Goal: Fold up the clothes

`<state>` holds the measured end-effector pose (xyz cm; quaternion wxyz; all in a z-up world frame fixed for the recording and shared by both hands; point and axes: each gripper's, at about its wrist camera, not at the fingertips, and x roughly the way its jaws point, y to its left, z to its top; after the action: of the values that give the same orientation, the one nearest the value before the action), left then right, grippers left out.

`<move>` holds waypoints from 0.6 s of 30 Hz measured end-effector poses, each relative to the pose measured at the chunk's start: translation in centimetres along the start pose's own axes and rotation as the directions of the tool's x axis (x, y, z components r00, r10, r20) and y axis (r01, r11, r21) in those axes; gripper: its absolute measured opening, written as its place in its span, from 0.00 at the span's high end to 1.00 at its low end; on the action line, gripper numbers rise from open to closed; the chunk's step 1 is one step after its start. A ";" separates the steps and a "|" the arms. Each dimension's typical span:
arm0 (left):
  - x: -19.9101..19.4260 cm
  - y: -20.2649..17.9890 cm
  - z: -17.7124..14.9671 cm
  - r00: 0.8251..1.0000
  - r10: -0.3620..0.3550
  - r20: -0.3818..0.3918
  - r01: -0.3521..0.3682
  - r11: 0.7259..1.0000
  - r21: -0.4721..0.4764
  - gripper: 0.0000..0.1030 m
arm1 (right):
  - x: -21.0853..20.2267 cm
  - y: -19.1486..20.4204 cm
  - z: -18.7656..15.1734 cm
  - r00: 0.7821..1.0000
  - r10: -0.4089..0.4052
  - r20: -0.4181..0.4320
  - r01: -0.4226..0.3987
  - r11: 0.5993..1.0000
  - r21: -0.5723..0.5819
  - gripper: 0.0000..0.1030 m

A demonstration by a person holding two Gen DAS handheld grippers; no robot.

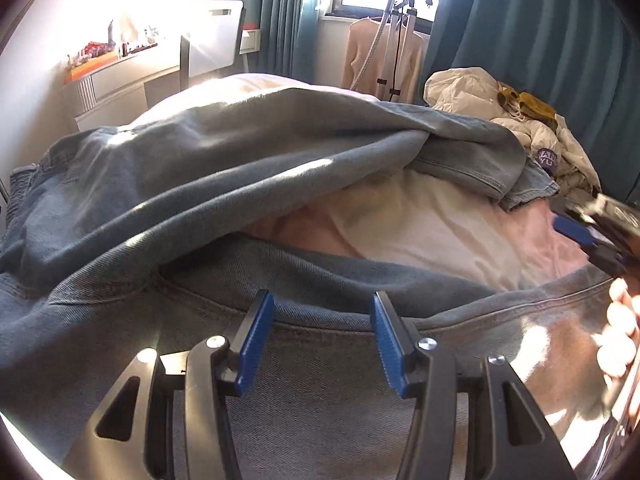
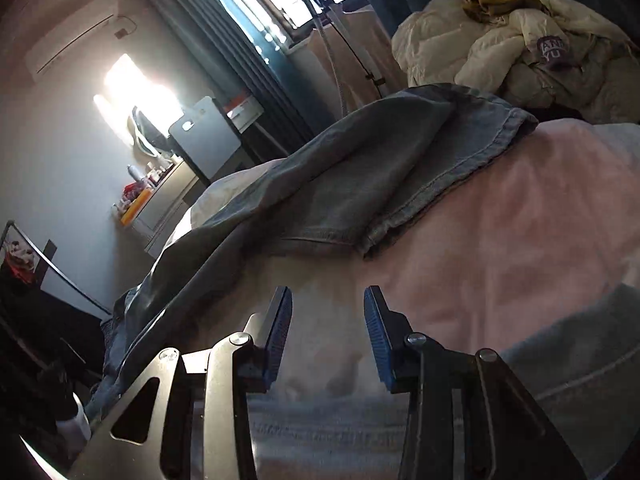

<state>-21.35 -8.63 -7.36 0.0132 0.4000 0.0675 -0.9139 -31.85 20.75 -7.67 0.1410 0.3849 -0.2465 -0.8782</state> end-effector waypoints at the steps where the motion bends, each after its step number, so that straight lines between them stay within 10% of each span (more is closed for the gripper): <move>1: 0.1 0.2 0.0 1.000 -0.008 0.001 0.008 1.000 -0.010 0.50 | 1.1 -0.5 0.5 1.000 -0.005 -0.005 0.005 1.000 0.026 0.64; 9: 0.7 2.7 0.0 0.997 -0.068 0.021 0.071 0.984 -0.161 0.50 | 6.3 -4.7 2.0 0.999 0.030 0.024 -0.034 0.979 0.201 0.66; 12: 1.2 3.5 0.1 0.997 -0.071 0.019 0.074 0.978 -0.193 0.50 | 5.8 -5.6 2.2 0.995 0.043 0.092 -0.064 0.967 0.248 0.91; 18: 1.1 4.4 0.4 0.998 -0.059 0.034 0.065 0.972 -0.225 0.50 | 1.7 -5.2 2.8 0.988 0.016 0.155 -0.054 0.968 0.246 0.93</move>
<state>-22.05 -13.00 -8.39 0.0308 0.3813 0.1834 -0.9055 -35.36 25.30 -9.86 0.0878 0.3269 -0.3718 -0.8644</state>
